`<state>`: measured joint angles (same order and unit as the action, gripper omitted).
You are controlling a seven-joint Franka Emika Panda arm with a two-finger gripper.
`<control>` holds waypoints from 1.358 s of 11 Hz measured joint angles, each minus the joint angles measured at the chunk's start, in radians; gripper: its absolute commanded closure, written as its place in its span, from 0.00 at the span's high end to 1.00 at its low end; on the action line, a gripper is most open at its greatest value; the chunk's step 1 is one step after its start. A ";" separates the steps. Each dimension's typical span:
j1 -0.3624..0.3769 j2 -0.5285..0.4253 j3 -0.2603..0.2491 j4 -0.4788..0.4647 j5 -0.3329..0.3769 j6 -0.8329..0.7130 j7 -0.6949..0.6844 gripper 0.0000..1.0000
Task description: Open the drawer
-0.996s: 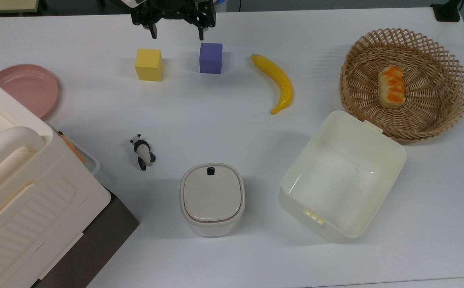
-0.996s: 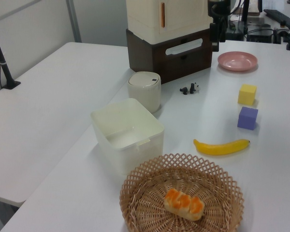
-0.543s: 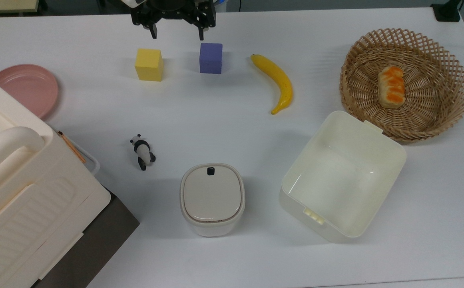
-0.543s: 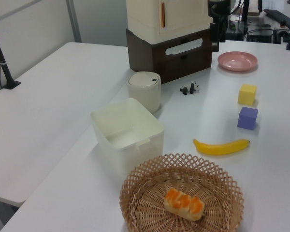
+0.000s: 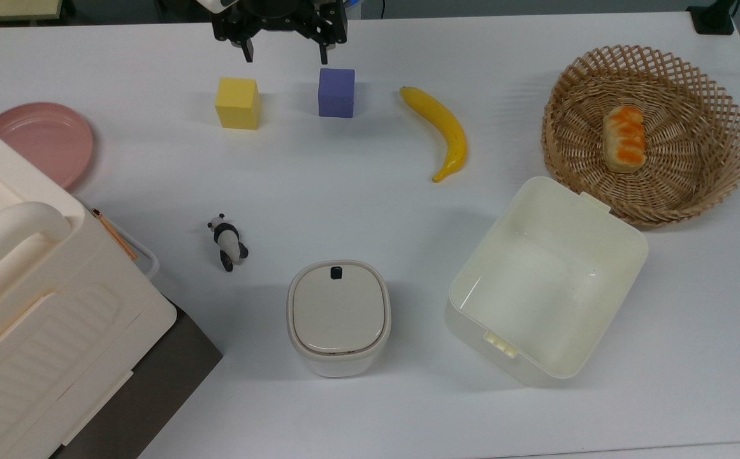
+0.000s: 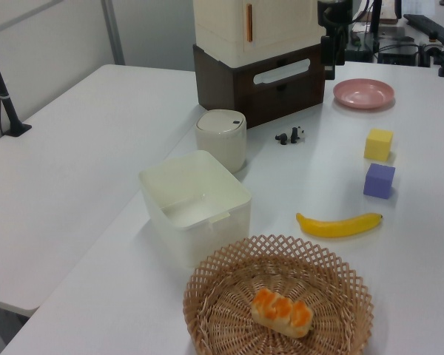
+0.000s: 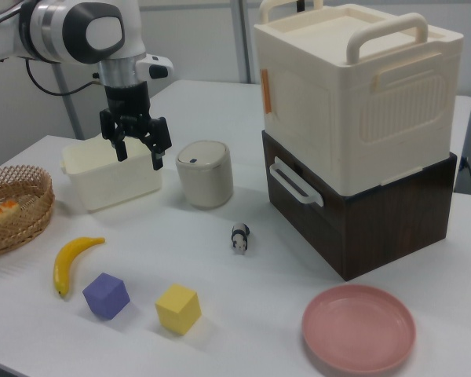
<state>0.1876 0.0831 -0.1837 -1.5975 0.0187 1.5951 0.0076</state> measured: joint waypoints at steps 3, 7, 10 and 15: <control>0.000 0.008 0.002 -0.001 -0.002 0.000 -0.003 1.00; -0.004 0.012 0.000 -0.001 -0.012 0.000 -0.136 1.00; -0.034 0.012 -0.004 -0.001 -0.024 0.000 -0.404 1.00; -0.080 0.047 -0.004 -0.001 -0.128 0.158 -0.750 0.92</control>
<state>0.1076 0.1303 -0.1881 -1.5988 -0.1089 1.7527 -0.7420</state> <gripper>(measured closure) 0.026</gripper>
